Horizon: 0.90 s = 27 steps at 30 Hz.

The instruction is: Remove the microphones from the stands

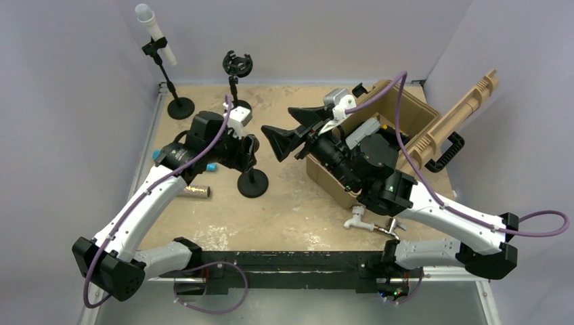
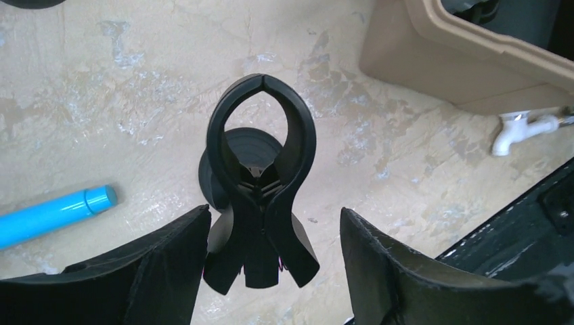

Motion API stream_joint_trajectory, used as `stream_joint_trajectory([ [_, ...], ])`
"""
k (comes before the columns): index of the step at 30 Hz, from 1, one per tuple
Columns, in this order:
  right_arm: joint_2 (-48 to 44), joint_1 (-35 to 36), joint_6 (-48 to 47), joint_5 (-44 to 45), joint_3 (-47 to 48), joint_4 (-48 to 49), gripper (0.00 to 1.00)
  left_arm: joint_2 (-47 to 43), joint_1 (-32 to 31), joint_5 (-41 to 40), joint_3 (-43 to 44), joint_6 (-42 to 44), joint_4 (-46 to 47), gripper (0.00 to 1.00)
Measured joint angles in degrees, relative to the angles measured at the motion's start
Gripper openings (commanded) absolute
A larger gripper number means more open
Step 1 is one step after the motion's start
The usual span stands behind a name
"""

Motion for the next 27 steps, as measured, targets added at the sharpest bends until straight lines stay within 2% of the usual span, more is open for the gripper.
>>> stream_joint_trajectory([
  [6,-0.5,0.0,0.0,0.0,-0.5,0.2,0.78,1.5,-4.5,-7.1,0.3,1.2,0.2,0.5],
  [9,-1.0,0.0,0.0,0.1,-1.2,0.3,0.78,2.4,-4.8,-8.7,1.1,1.2,0.3,0.46],
  [13,-2.0,0.0,-0.1,0.5,-2.1,0.3,0.78,4.3,-4.8,-9.6,2.8,1.1,0.5,0.32],
  [17,-3.4,0.0,-0.2,1.1,-2.8,0.3,0.78,5.6,-5.0,-10.5,4.0,1.0,0.3,0.23],
  [19,-4.4,0.0,-0.3,1.5,-3.5,0.3,0.78,5.9,-5.3,-11.2,4.3,1.0,0.1,0.12],
  [20,-4.8,0.0,-0.3,1.7,-3.8,0.3,0.78,6.0,-5.4,-11.5,4.5,1.0,-0.1,0.03],
  [21,-5.3,0.0,-0.3,1.9,-4.0,0.3,0.78,6.3,-5.5,-11.9,4.9,1.0,-0.3,0.0],
  [27,-6.6,0.0,-1.0,3.0,-4.3,0.5,0.78,11.9,-5.9,-17.1,10.5,1.0,-1.5,0.0],
])
